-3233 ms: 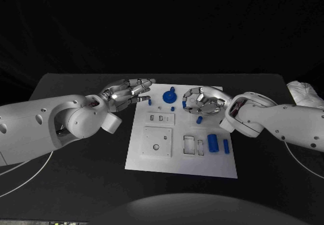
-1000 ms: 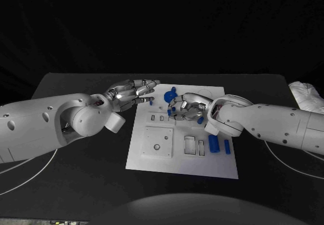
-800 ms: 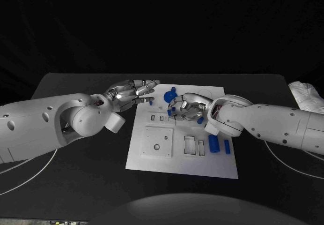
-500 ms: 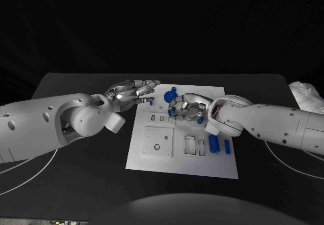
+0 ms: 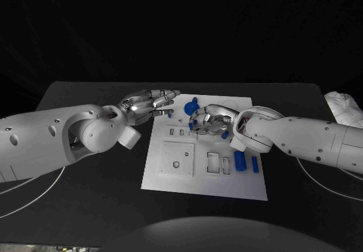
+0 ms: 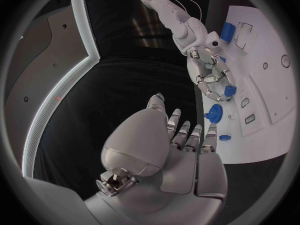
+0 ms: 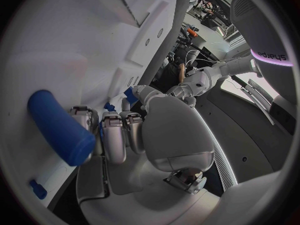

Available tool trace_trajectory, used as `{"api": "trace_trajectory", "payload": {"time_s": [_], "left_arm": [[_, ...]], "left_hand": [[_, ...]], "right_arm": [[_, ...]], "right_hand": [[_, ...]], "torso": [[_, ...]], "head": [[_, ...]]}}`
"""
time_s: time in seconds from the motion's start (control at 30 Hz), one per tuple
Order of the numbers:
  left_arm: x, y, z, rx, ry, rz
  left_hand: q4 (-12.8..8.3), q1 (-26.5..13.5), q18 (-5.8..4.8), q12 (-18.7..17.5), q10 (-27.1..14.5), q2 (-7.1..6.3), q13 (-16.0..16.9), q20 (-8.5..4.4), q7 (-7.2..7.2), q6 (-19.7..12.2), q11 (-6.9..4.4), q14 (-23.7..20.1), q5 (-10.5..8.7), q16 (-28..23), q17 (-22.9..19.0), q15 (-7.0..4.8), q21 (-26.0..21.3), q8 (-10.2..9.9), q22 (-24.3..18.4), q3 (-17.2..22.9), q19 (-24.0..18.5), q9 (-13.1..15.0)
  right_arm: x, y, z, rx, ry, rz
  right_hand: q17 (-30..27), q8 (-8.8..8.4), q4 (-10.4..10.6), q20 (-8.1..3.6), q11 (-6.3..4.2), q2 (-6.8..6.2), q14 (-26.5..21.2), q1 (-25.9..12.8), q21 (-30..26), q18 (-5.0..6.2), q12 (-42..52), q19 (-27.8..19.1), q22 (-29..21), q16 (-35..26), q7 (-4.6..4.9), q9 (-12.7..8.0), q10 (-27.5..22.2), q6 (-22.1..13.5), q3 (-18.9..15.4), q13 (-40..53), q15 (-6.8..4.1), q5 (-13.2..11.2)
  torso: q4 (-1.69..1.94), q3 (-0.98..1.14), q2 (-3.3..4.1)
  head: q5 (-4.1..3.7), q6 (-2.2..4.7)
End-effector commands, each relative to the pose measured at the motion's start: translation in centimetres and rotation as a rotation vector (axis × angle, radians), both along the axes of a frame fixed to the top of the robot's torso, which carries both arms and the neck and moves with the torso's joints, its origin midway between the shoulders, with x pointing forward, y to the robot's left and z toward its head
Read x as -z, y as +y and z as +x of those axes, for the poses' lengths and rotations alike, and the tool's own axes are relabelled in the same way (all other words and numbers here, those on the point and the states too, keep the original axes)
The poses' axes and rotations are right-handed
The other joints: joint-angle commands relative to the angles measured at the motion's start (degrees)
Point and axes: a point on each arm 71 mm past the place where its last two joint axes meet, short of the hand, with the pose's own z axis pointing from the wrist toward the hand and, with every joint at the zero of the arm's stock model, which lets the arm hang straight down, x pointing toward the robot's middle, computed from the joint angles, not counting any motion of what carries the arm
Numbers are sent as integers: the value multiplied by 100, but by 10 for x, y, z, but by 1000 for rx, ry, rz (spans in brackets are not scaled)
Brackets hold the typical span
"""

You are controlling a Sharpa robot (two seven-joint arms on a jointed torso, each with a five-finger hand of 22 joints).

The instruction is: Assemble the parts on the task board

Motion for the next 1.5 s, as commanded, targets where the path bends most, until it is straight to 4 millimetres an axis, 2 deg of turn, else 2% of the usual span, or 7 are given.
{"api": "trace_trajectory", "payload": {"time_s": [0.03, 0.73, 1.17, 1.5], "left_arm": [[0, -3, -2, 25, 1, -9], [0, -4, -2, 31, 7, -6], [1, -5, -2, 36, 11, -5], [1, -5, -2, 37, 12, -4]], "left_hand": [[2, 23, 18, 12, 17, 29, 5, 11, 50, 7, 41, 11, 31, 39, 8, 35, 37, 30, 7, 13, 25, 8], [3, 21, 17, 14, 20, 31, 5, 12, 53, 7, 46, 12, 31, 42, 8, 36, 38, 31, 8, 13, 27, 8], [4, 18, 17, 16, 23, 34, 5, 12, 55, 3, 49, 13, 30, 44, 8, 38, 38, 31, 7, 12, 27, 7], [6, 14, 16, 17, 26, 38, 5, 12, 57, 2, 52, 16, 31, 49, 9, 42, 38, 32, 7, 12, 26, 7]], "right_arm": [[6, 0, -2, -14, 23, -32], [10, -1, -3, -16, 39, -66], [12, -2, -3, -12, 48, -79], [14, -3, -2, -9, 53, -87]], "right_hand": [[1509, -25, -45, -2, 33, 0, 587, 23, -42, -52, 22, -62, 1118, 20, -7, -10, 597, -46, 5, 1510, 40, -26], [1509, -4, -304, 10, 46, 18, 587, 212, -130, -29, 22, -144, 1090, 20, 11, -99, 597, -97, 103, 1510, 50, -21], [1509, -1, -325, 11, 49, 20, 587, 223, -174, -17, 22, -186, 1073, 20, 15, -107, 597, -104, 110, 1510, 52, -24], [1509, 14, -379, 17, 58, 17, 587, 241, -216, -7, 22, -224, 1059, 20, 25, -128, 597, -119, 113, 1510, 60, -121]], "torso": [[0, -1, 0], [0, -1, -4], [0, -1, 2], [1, 4, 3]], "head": [[-3, 1], [9, 1], [9, 1], [12, 1]]}}
